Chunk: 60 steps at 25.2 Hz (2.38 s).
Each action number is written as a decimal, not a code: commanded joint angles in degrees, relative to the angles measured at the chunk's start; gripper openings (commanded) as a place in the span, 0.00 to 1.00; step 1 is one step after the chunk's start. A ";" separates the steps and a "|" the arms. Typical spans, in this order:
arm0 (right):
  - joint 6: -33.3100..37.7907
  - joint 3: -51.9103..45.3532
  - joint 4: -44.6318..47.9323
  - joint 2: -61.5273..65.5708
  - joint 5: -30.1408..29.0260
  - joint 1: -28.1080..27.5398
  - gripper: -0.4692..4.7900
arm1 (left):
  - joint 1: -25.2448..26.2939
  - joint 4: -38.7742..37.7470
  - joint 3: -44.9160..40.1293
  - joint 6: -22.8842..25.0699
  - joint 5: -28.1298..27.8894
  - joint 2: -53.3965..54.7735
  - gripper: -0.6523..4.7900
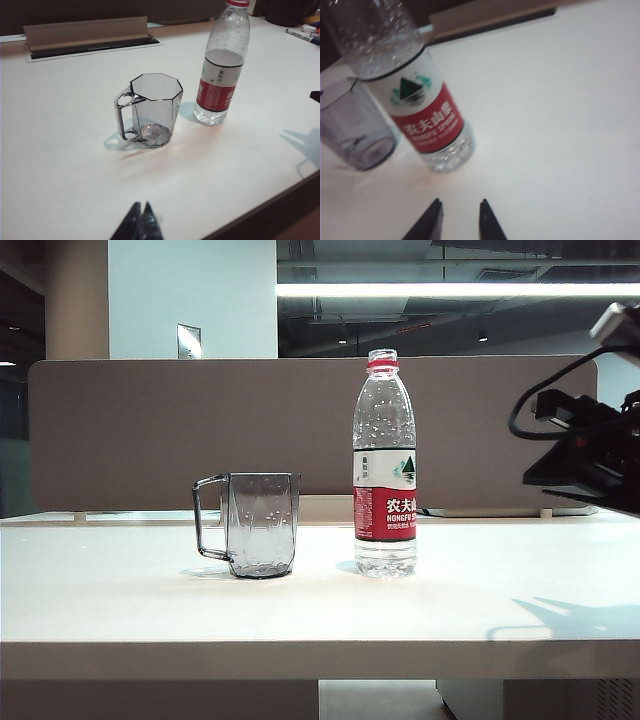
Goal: Pick up the mineral water bottle on the table and pour a little water into the mug.
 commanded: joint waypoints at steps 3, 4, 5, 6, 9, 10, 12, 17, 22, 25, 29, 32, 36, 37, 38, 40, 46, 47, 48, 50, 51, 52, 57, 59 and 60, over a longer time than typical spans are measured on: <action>-9.44 0.59 1.70 1.44 2.95 0.46 0.35 | -0.07 0.48 0.17 0.22 -0.11 0.00 0.11; -10.25 0.59 2.25 2.10 2.97 0.46 0.39 | -0.07 0.48 0.17 0.22 -0.02 0.00 0.11; -11.04 0.61 2.86 3.02 2.95 0.46 0.44 | -0.07 0.48 0.17 0.22 0.09 0.00 0.11; -11.61 0.74 3.39 3.83 2.91 0.46 0.46 | -0.09 0.48 0.17 0.22 0.24 0.00 0.11; -12.22 1.66 5.18 7.19 1.73 0.46 0.52 | -0.09 0.48 0.17 0.22 -0.02 0.00 0.11; -13.64 2.62 6.64 9.66 0.04 0.46 0.54 | -0.09 0.48 0.17 0.22 0.00 0.00 0.11; -14.93 3.85 8.79 12.61 -1.55 0.46 0.54 | -0.09 0.48 0.17 0.22 0.00 -0.02 0.11; -15.74 7.19 14.62 18.99 -3.32 0.48 0.66 | -0.07 0.48 0.17 0.22 0.00 -0.02 0.11; -15.74 11.04 16.09 23.12 -4.13 0.48 0.98 | -0.09 0.48 0.17 0.22 0.00 0.00 0.11; -15.74 13.64 15.82 24.52 -7.08 0.79 0.99 | -0.09 0.48 0.17 0.22 0.00 0.00 0.11; -15.74 15.80 15.65 25.97 -7.10 1.62 1.00 | -0.09 0.48 0.17 0.22 0.02 0.00 0.11; -15.74 17.79 15.56 27.78 -7.80 2.12 1.00 | -0.07 0.48 0.17 0.22 -0.04 -0.02 0.11; -15.74 20.63 15.58 31.06 -8.20 2.69 1.00 | -0.07 0.48 0.17 0.22 0.00 0.00 0.11; -15.74 22.32 15.61 32.76 -8.22 2.99 1.00 | -0.07 0.46 0.17 0.22 -0.02 0.00 0.11; -15.74 23.08 15.58 33.44 -8.20 2.99 1.00 | -0.07 0.48 0.17 0.22 0.00 0.00 0.11; -15.74 24.79 15.61 34.91 -8.24 3.10 1.00 | -0.07 0.46 0.17 0.22 0.00 0.00 0.11; -15.72 28.94 15.06 37.35 -8.41 3.10 1.00 | -0.07 0.46 0.17 0.22 0.00 0.00 0.11; -15.72 29.33 14.91 37.48 -8.37 3.10 1.00 | -0.07 0.46 0.17 0.22 0.00 0.00 0.11; -15.72 29.90 14.53 37.77 -8.41 3.10 1.00 | -0.07 0.46 0.17 0.22 0.00 0.00 0.11; -15.72 30.93 13.75 38.21 -8.52 3.10 1.00 | -0.07 0.46 0.17 0.22 0.00 0.00 0.11; -15.72 31.58 12.96 38.47 -8.76 3.10 1.00 | -0.07 0.46 0.17 0.22 0.00 0.00 0.11; -15.72 32.57 12.00 38.95 -9.99 3.10 1.00 | -0.07 0.46 0.17 0.22 0.00 0.00 0.11; -15.69 34.91 11.30 41.11 -11.02 3.41 1.00 | -0.07 0.46 0.17 0.22 0.00 0.00 0.11; -15.69 35.58 11.15 41.86 -10.99 3.48 1.00 | -0.07 0.46 0.17 0.22 0.00 0.00 0.11; -15.69 35.74 11.08 42.01 -10.95 3.61 1.00 | -0.07 0.46 0.17 0.22 0.00 0.00 0.11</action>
